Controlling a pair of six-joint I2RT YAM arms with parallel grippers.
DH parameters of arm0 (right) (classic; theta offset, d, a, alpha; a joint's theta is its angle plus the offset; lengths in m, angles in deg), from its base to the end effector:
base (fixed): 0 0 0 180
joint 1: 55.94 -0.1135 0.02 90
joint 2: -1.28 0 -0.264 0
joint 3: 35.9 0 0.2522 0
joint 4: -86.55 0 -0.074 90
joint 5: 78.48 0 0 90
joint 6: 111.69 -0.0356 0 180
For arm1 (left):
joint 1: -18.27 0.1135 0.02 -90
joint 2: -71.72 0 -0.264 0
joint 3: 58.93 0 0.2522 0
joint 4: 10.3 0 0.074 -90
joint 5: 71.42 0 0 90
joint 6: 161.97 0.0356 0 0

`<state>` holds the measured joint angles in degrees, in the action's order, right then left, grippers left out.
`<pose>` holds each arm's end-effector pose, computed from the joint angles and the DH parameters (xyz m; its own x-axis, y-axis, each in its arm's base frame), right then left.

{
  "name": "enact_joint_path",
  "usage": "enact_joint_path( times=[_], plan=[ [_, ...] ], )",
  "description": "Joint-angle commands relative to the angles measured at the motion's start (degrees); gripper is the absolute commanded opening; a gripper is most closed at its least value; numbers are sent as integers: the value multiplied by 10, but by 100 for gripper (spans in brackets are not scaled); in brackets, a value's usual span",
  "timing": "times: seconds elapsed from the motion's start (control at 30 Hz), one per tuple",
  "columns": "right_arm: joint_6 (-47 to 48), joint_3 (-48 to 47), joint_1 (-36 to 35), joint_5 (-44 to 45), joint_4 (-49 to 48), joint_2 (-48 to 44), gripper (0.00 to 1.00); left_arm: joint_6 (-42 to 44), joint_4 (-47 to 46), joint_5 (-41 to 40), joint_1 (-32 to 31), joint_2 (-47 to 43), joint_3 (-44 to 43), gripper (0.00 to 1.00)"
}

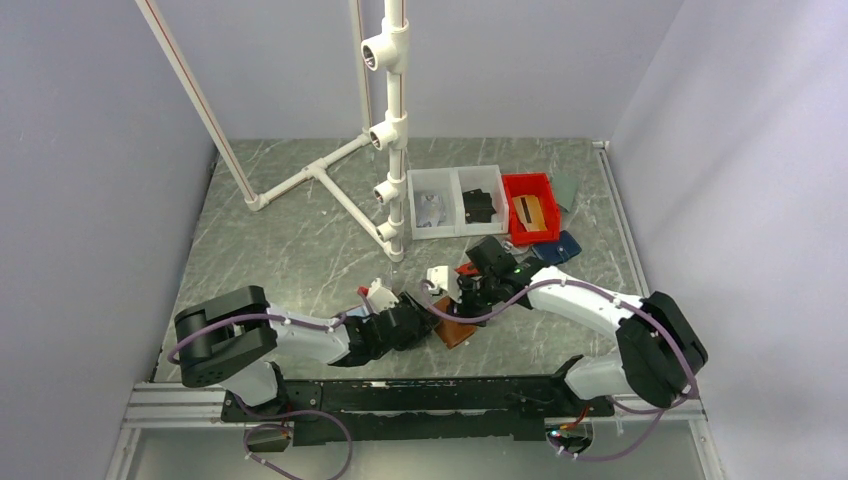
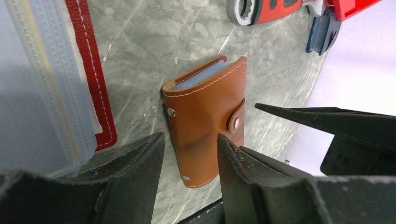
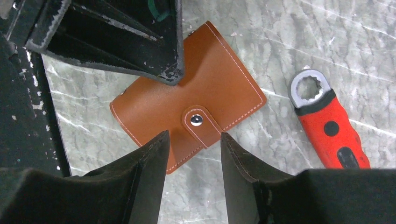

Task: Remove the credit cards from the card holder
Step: Open the card holder at the center of the board.

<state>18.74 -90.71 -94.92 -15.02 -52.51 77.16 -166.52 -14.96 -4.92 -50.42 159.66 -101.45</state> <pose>0.1770 0.1637 0.1854 -0.0518 -0.7883 -0.6131 -0.9976 0.0687 -0.0040 0.1107 -0.2448 0.1281 -0.7234 -0.6610 -0.1994 -0.2956 0.5576 -0.7757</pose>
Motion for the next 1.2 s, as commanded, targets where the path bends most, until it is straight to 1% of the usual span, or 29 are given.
enact_joint_path(
  times=[0.0, 0.17, 0.5, 0.77, 1.17],
  plan=[
    [-17, -12, -27, 46, -32, 18, 47, -25, 82, -2, 0, 18, -1, 52],
    [-25, -17, -36, 63, -35, 28, 48, -16, 56, -8, 0, 15, 8, 52],
    [-33, -21, -36, 69, -35, 36, 48, -3, 9, 0, 4, 19, 23, 52],
    [-64, -27, -39, 79, -51, 49, 48, -2, -9, 3, 6, 23, 30, 51],
    [-75, -28, -44, 87, -56, 53, 46, -5, -40, 8, 9, 34, 40, 50]
  ],
)
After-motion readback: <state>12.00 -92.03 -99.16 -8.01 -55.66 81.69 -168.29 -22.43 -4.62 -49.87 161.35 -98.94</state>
